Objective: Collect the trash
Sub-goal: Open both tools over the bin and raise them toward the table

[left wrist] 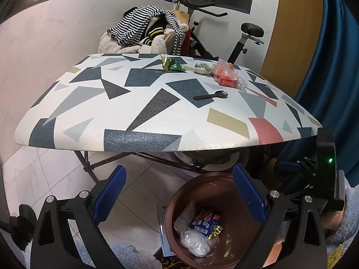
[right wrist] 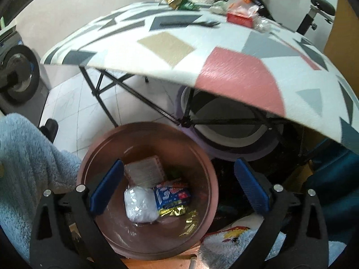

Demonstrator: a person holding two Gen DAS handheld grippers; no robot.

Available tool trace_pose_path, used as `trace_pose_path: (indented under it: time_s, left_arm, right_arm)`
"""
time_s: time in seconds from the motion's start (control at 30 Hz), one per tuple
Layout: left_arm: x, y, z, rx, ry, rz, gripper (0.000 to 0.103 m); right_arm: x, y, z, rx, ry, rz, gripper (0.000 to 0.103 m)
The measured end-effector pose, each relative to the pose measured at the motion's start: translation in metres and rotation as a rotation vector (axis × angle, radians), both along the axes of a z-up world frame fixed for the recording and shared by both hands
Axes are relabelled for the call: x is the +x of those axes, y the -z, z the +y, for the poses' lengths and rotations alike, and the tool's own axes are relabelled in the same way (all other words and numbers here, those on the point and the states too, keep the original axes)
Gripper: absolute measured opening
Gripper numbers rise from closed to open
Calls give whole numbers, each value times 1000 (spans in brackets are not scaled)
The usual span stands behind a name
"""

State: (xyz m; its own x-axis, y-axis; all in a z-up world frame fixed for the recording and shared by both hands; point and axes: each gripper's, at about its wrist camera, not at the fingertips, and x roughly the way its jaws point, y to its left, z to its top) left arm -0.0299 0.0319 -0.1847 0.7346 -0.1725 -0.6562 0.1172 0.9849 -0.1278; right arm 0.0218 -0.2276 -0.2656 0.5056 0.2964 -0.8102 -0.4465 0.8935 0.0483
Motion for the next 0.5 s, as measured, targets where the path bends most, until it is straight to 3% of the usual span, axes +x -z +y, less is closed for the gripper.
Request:
trace_pose_path:
  time_s: [0.5]
  left_arm:
    - [1,1,-1,7,-3,7,93]
  right_arm:
    - [6,-10,-14,47,52,-12,97]
